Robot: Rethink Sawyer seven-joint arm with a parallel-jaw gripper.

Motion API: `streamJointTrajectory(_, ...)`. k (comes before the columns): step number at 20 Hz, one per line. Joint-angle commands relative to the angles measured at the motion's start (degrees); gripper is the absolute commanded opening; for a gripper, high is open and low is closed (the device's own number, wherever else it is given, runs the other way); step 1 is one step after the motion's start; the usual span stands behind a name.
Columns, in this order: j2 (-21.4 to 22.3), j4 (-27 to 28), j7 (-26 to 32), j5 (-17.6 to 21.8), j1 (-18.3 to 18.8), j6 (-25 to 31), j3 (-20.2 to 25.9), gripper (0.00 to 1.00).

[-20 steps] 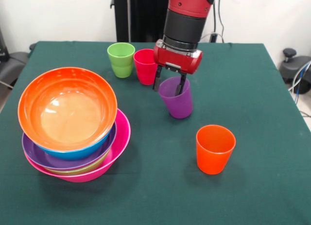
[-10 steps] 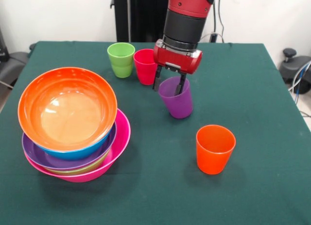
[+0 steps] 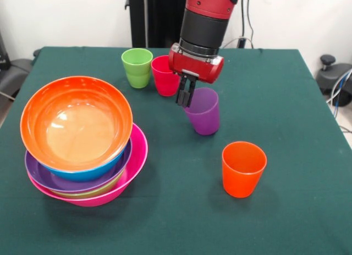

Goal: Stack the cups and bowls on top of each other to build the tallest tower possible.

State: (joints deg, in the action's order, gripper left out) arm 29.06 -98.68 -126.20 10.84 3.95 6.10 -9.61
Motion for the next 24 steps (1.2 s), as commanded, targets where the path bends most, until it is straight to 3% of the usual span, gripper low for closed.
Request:
streamJointTrajectory(1,-4.2,2.3,-5.5,-1.5,-2.4,1.3,4.7,0.00)
streamJointTrajectory(12,-3.5,3.0,-5.7,-2.9,-3.8,4.0,3.9,0.00)
streamJointTrajectory(24,0.6,1.4,-3.8,-4.3,-1.7,8.2,6.6,0.00)
